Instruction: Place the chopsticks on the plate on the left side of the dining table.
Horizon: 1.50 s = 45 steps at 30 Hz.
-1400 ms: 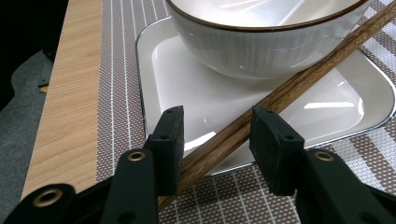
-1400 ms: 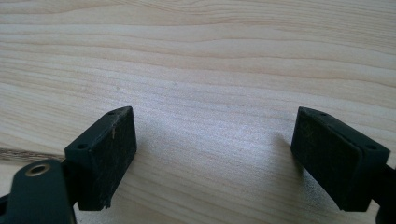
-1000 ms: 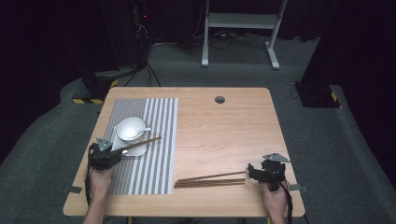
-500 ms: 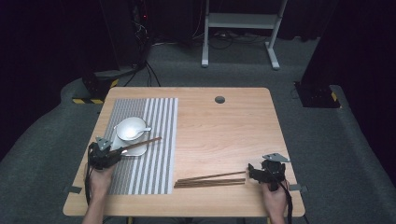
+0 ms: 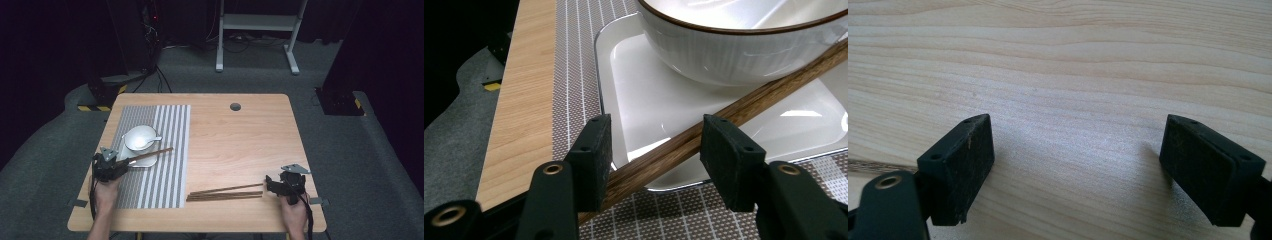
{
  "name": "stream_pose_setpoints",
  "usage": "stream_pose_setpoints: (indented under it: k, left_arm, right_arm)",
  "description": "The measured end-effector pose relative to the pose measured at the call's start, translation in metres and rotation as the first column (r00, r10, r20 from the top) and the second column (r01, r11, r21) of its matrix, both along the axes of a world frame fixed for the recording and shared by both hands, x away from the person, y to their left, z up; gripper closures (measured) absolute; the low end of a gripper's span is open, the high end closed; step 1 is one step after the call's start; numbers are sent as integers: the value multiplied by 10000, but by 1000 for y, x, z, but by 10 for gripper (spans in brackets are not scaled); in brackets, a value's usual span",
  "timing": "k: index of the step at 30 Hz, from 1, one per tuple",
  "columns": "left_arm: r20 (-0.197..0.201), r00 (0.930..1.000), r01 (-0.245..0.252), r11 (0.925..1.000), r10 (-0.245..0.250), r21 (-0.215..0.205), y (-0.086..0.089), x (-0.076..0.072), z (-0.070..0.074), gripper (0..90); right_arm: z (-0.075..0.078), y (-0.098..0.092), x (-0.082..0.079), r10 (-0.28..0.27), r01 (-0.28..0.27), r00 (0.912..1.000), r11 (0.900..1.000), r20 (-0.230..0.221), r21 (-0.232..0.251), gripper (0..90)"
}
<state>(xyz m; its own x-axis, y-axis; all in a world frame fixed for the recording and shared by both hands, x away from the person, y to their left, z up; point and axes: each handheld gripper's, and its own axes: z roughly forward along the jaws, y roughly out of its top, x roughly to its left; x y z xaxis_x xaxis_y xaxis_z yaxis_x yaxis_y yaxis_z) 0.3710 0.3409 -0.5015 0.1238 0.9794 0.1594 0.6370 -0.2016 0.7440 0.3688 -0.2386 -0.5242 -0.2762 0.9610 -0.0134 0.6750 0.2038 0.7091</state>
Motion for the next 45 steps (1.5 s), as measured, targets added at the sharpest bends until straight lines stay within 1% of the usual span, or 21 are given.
stream_pose_setpoints:
  k: [7,16,28,40,45]
  left_arm:
    - [-4,9999,-151,9999,151,-3,2,1,-1,469]
    - [91,9994,-321,9995,322,-56,3,4,-3,469]
    - [112,9990,-422,9990,423,-123,6,9,-3,463]
    - [90,9989,-461,9989,462,-96,6,13,-3,463]
    - [117,9988,-473,9987,475,-166,7,14,-3,462]
  right_arm:
    - [0,0,0,1,-1,10000,10000,1,0,137]
    - [0,0,0,8,-8,10000,10000,5,-7,137]
    - [0,0,0,7,-7,10000,10000,6,-7,138]
    - [0,0,0,7,-7,10000,10000,5,-7,137]
    - [0,0,0,9,-9,10000,10000,9,-9,137]
